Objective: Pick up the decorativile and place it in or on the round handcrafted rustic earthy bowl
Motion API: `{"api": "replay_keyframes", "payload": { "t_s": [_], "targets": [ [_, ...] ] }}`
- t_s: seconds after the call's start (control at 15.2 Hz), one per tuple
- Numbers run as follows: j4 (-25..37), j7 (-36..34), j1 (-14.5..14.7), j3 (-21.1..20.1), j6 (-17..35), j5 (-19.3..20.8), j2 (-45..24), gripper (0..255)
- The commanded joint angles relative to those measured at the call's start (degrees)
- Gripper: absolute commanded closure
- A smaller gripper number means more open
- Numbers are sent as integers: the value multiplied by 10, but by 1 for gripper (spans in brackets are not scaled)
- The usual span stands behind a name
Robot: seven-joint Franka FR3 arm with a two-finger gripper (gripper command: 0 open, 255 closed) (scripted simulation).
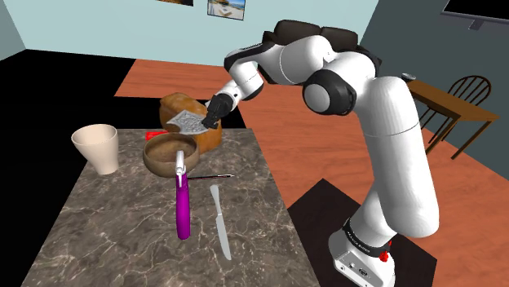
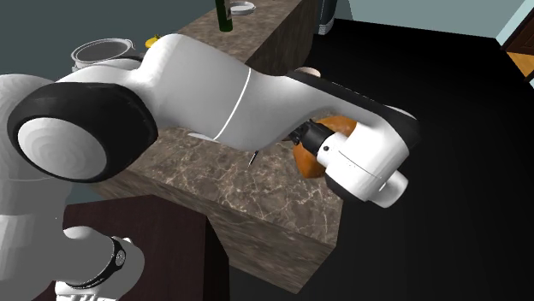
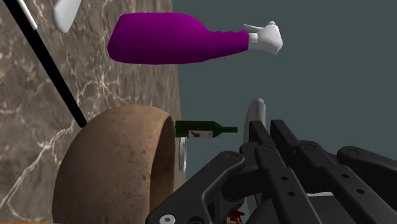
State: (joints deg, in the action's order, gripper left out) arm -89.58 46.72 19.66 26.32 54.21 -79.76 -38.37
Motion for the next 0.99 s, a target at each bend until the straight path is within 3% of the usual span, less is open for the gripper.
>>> {"api": "replay_keyframes", "payload": {
  "t_s": [0.0, 0.59, 0.66, 0.79, 0.92],
  "targets": [
    [14, 4, 4, 0, 24, 12, -52, 255],
    [18, 17, 47, 62, -4, -22, -81, 255],
    [24, 16, 44, 61, -6, -23, -86, 0],
    [49, -3, 38, 55, -4, -39, -97, 0],
    [40, -25, 55, 50, 12, -52, -77, 0]
  ]
}}
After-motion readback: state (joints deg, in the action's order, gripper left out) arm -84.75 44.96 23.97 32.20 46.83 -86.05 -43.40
